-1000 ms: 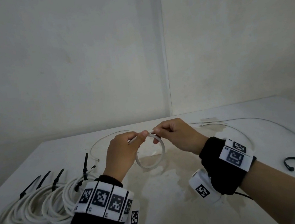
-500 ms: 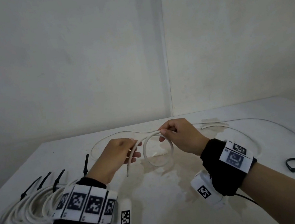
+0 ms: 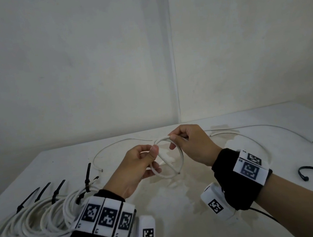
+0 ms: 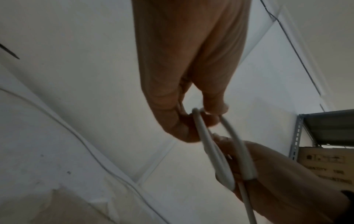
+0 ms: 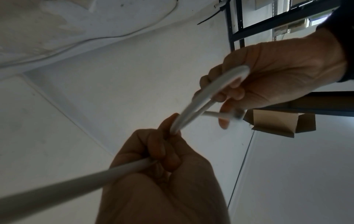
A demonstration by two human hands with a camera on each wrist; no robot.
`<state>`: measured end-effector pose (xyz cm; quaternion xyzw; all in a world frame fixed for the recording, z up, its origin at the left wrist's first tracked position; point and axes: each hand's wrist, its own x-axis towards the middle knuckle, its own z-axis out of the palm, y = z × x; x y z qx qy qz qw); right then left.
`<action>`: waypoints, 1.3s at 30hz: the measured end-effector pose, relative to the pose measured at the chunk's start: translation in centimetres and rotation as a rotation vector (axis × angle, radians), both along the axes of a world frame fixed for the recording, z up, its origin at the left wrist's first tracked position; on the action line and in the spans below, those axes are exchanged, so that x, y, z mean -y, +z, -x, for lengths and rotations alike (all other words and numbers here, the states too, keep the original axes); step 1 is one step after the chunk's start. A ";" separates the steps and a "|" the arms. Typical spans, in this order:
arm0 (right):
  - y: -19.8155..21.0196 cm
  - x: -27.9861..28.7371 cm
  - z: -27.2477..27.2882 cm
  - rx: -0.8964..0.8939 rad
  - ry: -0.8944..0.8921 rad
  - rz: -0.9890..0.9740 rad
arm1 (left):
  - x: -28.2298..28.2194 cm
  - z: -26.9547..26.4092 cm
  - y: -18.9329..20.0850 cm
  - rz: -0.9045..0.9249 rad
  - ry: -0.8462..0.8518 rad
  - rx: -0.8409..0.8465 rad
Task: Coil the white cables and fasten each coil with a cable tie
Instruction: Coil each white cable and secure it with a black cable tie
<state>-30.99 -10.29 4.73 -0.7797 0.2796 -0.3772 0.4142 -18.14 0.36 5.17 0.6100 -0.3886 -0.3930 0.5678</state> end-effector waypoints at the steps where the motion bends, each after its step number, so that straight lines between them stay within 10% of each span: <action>1: 0.0 -0.1 0.1 0.001 0.002 0.004 | 0.1 -0.1 -0.1 -0.005 0.004 0.046; 19: 0.3 -1.5 0.7 -0.034 0.064 -0.031 | 1.2 -0.3 -2.1 0.113 0.337 1.030; 26: 0.4 -1.1 1.5 0.028 0.060 -0.081 | 0.7 -0.2 -1.0 0.099 0.048 0.433; 39: -0.5 0.1 2.1 0.034 -0.018 -0.020 | -0.4 -0.9 -0.2 -0.071 -0.127 0.131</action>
